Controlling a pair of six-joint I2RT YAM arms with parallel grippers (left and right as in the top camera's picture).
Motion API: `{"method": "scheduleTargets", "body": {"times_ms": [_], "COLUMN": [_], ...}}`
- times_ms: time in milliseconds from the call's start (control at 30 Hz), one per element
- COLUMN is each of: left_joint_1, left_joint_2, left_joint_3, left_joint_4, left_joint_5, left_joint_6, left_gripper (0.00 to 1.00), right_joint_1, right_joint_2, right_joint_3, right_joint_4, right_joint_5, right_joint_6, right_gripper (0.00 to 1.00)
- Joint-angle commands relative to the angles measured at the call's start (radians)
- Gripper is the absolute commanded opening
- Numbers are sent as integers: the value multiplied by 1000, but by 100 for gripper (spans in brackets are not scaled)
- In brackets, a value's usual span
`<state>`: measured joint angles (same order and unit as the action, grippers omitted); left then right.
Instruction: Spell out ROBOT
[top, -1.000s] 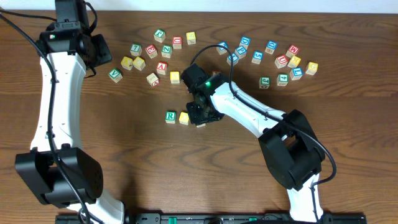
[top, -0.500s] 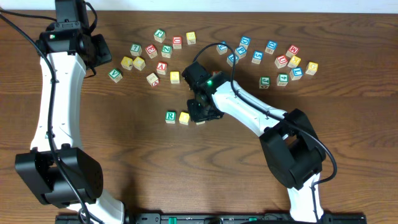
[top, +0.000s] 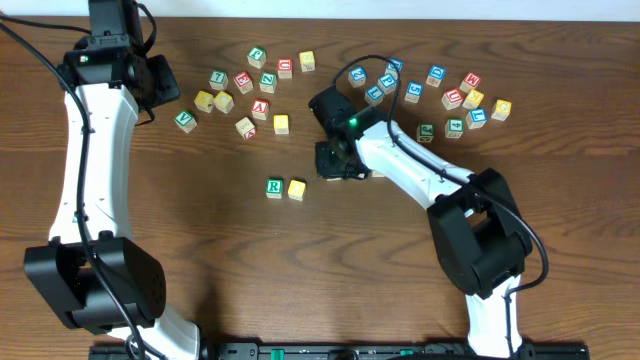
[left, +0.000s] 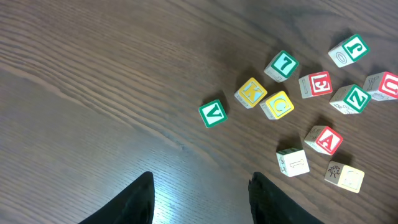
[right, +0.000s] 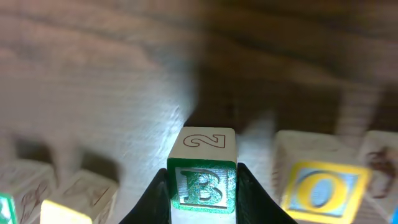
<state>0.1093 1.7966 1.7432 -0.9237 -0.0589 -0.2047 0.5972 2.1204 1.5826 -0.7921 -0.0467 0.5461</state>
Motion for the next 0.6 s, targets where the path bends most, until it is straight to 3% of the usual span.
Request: {"method": "scheduleTargets", "body": {"times_ms": [0, 567], "left_joint_1": [2, 2], "left_joint_2": [-12, -12], "left_joint_3": [-8, -8], "left_joint_4": [-3, -3], "left_joint_5": [-10, -10], "left_joint_6": [17, 17], "left_gripper": [48, 49], "right_joint_1": [-14, -16], "right_joint_2": [10, 10], "right_joint_3": [-4, -4], "right_joint_4": [11, -34], "right_joint_5": [45, 63], "right_joint_6": [38, 130], "right_gripper": [17, 17]}}
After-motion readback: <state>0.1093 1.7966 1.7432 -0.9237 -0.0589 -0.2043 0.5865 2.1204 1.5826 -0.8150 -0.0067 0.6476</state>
